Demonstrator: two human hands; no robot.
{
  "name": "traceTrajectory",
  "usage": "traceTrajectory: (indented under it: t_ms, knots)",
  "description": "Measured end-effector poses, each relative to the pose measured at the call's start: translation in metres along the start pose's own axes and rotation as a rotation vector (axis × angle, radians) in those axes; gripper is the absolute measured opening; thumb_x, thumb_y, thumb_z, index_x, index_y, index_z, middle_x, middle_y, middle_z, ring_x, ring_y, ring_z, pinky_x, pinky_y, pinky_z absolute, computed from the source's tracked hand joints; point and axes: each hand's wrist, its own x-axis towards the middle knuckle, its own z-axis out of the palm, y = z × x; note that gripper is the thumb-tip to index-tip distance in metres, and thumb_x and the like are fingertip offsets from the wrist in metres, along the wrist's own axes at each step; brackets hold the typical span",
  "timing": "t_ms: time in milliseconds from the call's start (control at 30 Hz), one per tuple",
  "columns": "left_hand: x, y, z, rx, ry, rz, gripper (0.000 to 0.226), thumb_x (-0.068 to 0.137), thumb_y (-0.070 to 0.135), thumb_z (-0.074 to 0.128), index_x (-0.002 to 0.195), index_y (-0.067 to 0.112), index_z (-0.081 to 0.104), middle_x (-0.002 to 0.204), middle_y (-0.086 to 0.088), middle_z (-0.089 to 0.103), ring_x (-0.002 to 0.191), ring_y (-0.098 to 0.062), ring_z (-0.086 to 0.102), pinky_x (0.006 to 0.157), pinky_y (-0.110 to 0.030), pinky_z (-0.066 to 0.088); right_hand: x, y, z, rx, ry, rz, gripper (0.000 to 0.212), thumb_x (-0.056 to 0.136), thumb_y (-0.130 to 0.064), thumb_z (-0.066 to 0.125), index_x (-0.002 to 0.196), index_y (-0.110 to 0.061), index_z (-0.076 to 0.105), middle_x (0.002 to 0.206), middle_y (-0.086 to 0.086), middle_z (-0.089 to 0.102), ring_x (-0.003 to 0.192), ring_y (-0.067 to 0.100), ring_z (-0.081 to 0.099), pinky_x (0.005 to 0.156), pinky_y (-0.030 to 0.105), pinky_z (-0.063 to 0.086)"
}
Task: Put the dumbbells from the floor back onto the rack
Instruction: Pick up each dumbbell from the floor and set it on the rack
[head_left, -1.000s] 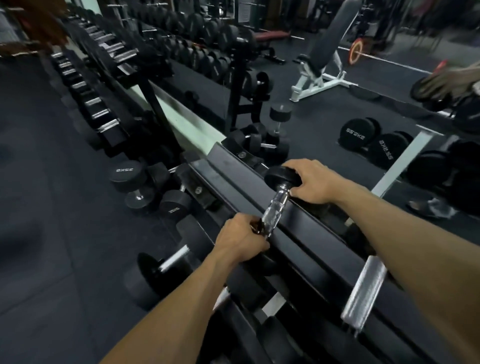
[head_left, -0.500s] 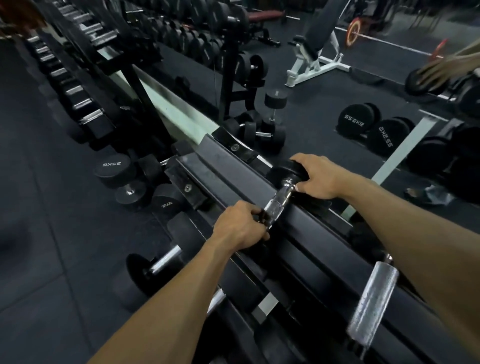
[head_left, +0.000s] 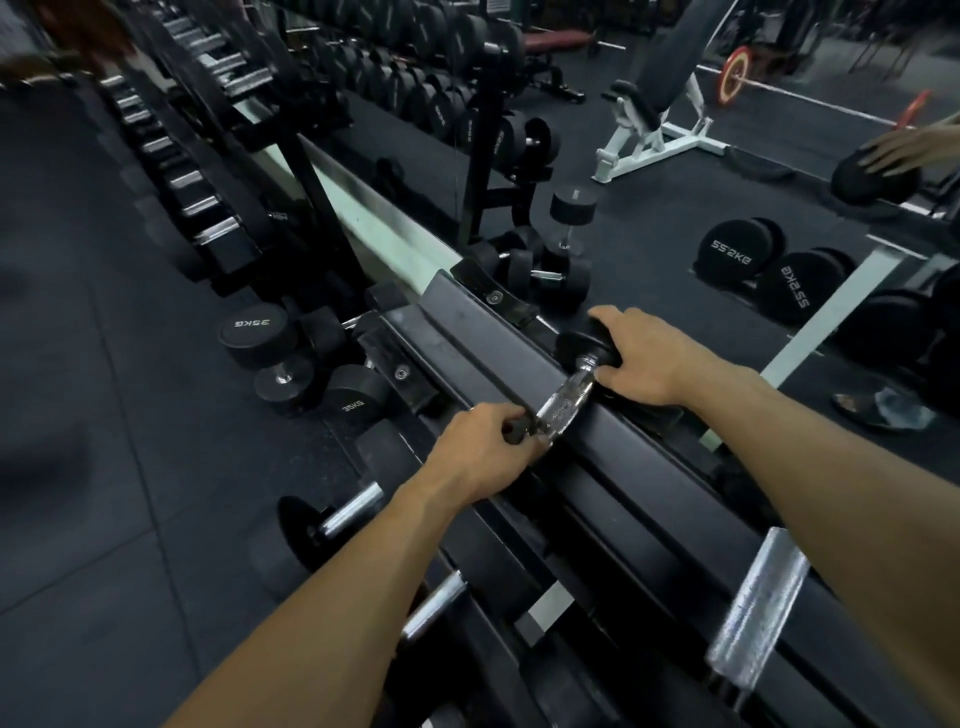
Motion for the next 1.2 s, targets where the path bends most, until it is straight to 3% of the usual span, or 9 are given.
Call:
traceTrajectory:
  t_ms: [100, 200, 400, 567, 667, 900, 1200]
  knots:
    - [-0.014, -0.003, -0.004, 0.059, 0.040, 0.022, 0.045, 0.090, 0.045, 0.060, 0.128, 0.021, 0.058, 0.125, -0.001, 0.060, 0.116, -0.019, 0.054, 0.088, -0.024, 0.040, -0.005, -0.018, -0.002, -0.068, 0.045, -0.064, 0.069, 0.088, -0.026, 0.061, 0.148, -0.016, 0.029, 0.134, 0.016, 0.047, 0.123, 0.037, 0.045, 0.098, 0.050, 0.045]
    - [-0.029, -0.012, -0.010, 0.070, 0.043, 0.004, 0.065, 0.088, 0.051, 0.059, 0.143, 0.021, 0.041, 0.142, -0.003, 0.048, 0.129, -0.021, 0.046, 0.099, -0.027, 0.037, -0.014, -0.039, -0.002, -0.137, 0.053, -0.140, 0.064, 0.089, -0.028, 0.059, 0.146, -0.014, 0.032, 0.137, 0.016, 0.046, 0.127, 0.037, 0.041, 0.101, 0.050, 0.043]
    - [-0.099, -0.047, -0.032, 0.172, 0.094, -0.018, 0.063, 0.087, 0.051, 0.058, 0.142, 0.026, 0.039, 0.130, -0.004, 0.052, 0.116, -0.022, 0.054, 0.097, -0.039, 0.046, -0.049, -0.097, 0.003, -0.201, -0.010, -0.275, 0.068, 0.091, -0.037, 0.059, 0.149, -0.017, 0.030, 0.141, 0.016, 0.044, 0.130, 0.036, 0.039, 0.105, 0.048, 0.040]
    - [-0.201, -0.096, -0.039, 0.235, 0.127, -0.104, 0.060, 0.089, 0.049, 0.056, 0.142, 0.027, 0.039, 0.131, -0.003, 0.051, 0.119, -0.022, 0.052, 0.097, -0.039, 0.045, -0.104, -0.178, 0.034, -0.211, -0.121, -0.419, 0.068, 0.089, -0.041, 0.060, 0.148, -0.018, 0.033, 0.133, 0.014, 0.050, 0.123, 0.034, 0.050, 0.099, 0.046, 0.045]
    - [-0.276, -0.135, -0.031, 0.236, 0.153, -0.176, 0.061, 0.090, 0.050, 0.055, 0.143, 0.025, 0.037, 0.135, -0.003, 0.050, 0.121, -0.022, 0.052, 0.099, -0.038, 0.044, -0.151, -0.233, 0.069, -0.223, -0.167, -0.507, 0.066, 0.088, -0.038, 0.061, 0.146, -0.020, 0.036, 0.126, 0.012, 0.052, 0.119, 0.033, 0.053, 0.095, 0.045, 0.047]
    - [-0.472, -0.233, 0.019, 0.126, 0.223, -0.384, 0.063, 0.091, 0.053, 0.052, 0.144, 0.023, 0.036, 0.139, -0.003, 0.049, 0.126, -0.021, 0.050, 0.102, -0.037, 0.043, -0.285, -0.346, 0.176, -0.273, -0.336, -0.693, 0.071, 0.089, -0.042, 0.060, 0.150, -0.023, 0.029, 0.138, 0.008, 0.046, 0.127, 0.030, 0.048, 0.100, 0.041, 0.043]
    - [-0.638, -0.327, 0.155, -0.104, 0.181, -0.693, 0.064, 0.092, 0.051, 0.052, 0.146, 0.021, 0.035, 0.141, -0.004, 0.047, 0.125, -0.022, 0.051, 0.101, -0.038, 0.044, -0.398, -0.421, 0.357, -0.337, -0.609, -0.871, 0.070, 0.091, -0.037, 0.060, 0.151, -0.023, 0.027, 0.142, 0.007, 0.044, 0.129, 0.029, 0.046, 0.101, 0.043, 0.044]
